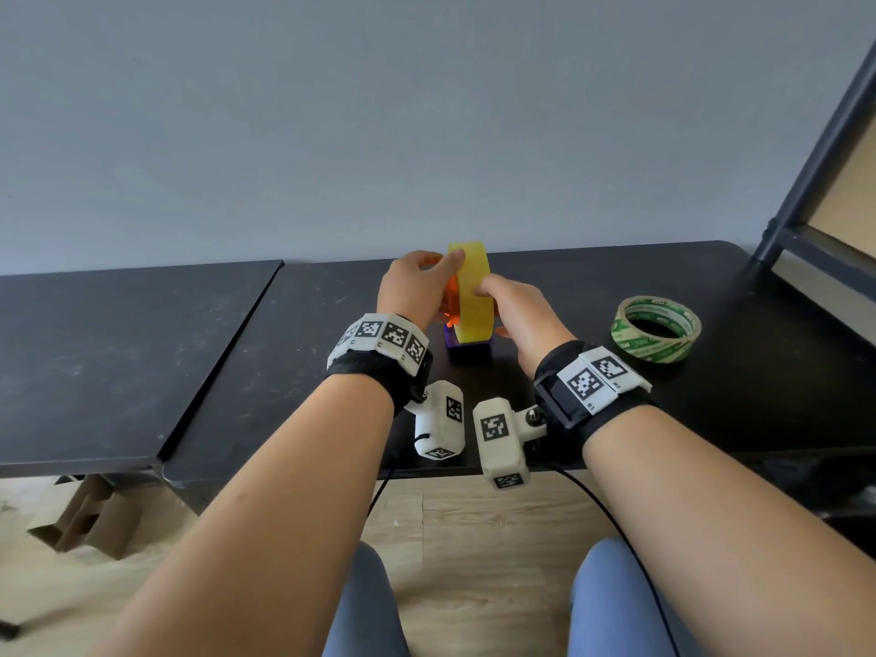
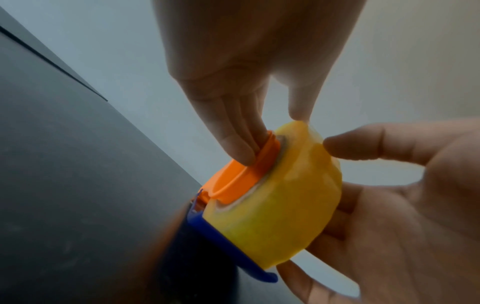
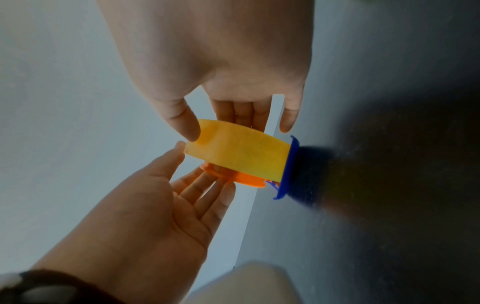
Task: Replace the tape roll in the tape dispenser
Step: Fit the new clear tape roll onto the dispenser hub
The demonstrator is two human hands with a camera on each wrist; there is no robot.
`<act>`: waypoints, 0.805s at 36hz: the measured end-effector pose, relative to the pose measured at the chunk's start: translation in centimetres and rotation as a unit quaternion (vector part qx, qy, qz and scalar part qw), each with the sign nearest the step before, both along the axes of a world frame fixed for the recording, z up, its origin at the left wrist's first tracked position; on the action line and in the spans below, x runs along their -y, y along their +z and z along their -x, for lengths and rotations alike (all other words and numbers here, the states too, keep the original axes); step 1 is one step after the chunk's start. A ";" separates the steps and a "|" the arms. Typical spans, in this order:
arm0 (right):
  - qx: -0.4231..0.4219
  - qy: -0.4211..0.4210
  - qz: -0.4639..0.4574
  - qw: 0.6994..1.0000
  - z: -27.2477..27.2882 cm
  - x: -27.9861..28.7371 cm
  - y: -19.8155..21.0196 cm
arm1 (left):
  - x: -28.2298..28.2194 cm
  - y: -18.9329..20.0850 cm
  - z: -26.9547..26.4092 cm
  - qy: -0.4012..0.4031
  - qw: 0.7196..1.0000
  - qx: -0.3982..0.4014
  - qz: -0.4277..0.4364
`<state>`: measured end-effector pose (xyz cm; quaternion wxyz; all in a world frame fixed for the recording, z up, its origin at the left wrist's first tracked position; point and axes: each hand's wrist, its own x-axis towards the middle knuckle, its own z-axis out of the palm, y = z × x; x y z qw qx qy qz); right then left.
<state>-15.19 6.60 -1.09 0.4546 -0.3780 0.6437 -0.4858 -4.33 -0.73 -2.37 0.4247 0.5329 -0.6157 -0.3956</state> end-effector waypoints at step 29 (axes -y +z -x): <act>-0.038 -0.025 0.094 0.994 0.8 1.3 -1.2 | -0.9 0.3 -0.1 -0.029 0.999 0.008 0.033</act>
